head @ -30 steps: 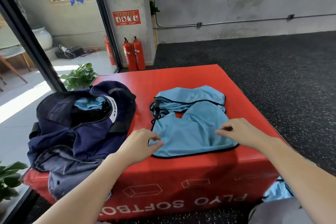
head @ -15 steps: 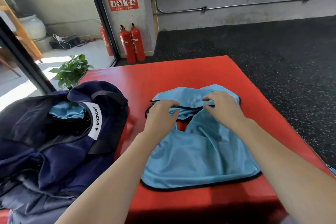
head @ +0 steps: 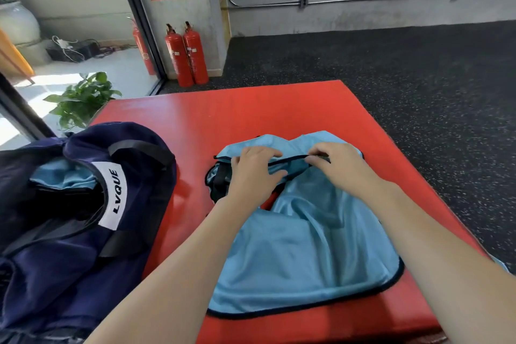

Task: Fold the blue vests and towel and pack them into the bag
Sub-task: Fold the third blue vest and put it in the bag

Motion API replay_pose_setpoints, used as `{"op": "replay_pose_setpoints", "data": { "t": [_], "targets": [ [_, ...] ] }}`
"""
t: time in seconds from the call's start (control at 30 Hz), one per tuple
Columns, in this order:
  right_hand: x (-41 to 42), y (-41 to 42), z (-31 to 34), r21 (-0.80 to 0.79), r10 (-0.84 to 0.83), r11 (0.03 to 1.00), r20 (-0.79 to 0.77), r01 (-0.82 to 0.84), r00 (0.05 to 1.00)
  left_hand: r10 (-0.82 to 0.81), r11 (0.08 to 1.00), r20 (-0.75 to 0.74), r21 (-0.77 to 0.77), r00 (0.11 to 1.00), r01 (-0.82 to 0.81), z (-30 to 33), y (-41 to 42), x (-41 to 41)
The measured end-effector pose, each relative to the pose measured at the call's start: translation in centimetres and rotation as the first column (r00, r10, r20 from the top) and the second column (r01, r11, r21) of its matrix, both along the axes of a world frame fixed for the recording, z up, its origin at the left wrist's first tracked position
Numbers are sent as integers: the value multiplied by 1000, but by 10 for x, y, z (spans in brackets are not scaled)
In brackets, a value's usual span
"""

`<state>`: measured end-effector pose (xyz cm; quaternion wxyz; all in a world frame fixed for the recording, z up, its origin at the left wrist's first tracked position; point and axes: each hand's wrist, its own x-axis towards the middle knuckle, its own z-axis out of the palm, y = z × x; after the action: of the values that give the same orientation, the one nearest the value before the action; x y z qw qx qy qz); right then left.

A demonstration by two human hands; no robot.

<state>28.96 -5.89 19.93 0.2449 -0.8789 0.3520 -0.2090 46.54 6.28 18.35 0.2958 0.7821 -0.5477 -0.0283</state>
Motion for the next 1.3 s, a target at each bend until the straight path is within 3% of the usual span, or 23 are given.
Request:
{"op": "replay_pose_setpoints", "data": {
  "t": [0.13, 0.23, 0.33, 0.5, 0.67, 0.83, 0.93, 1.07, 1.3],
  "targets": [
    [-6, 22, 18, 112, 87, 989, 93, -97, 992, -4, 999, 132, -33, 991, 8, 6, 7, -8],
    [-19, 34, 25, 177, 100, 976, 140, -125, 985, -5, 996, 136, -85, 991, 17, 10, 15, -7],
    [-38, 43, 27, 122, 99, 986, 146, -117, 984, -44, 989, 73, -141, 996, 54, 15, 27, -1],
    [-74, 51, 27, 81, 57, 994, 172, -72, 984, -60, 979, 255, -174, 965, 107, 22, 70, 12],
    [-105, 60, 24, 44, 48, 997, 187, -57, 981, -13, 966, 194, -252, 981, 62, 26, 114, 25],
    [-130, 66, 21, -93, 39, 995, 33, -36, 999, -61, 969, 200, -223, 978, 106, 27, 157, 20],
    [-141, 71, 16, -199, 98, 973, -110, -119, 989, -100, 964, 248, -217, 964, 155, 19, 182, 20],
    [-156, 78, -1, -224, 157, 949, -279, -223, 947, -197, 948, 329, -178, 924, 265, 10, 208, 16],
    [-178, 100, -16, -287, 232, 899, -331, -332, 915, -325, 928, 394, -43, 859, 371, -8, 240, 10]
  ]
}}
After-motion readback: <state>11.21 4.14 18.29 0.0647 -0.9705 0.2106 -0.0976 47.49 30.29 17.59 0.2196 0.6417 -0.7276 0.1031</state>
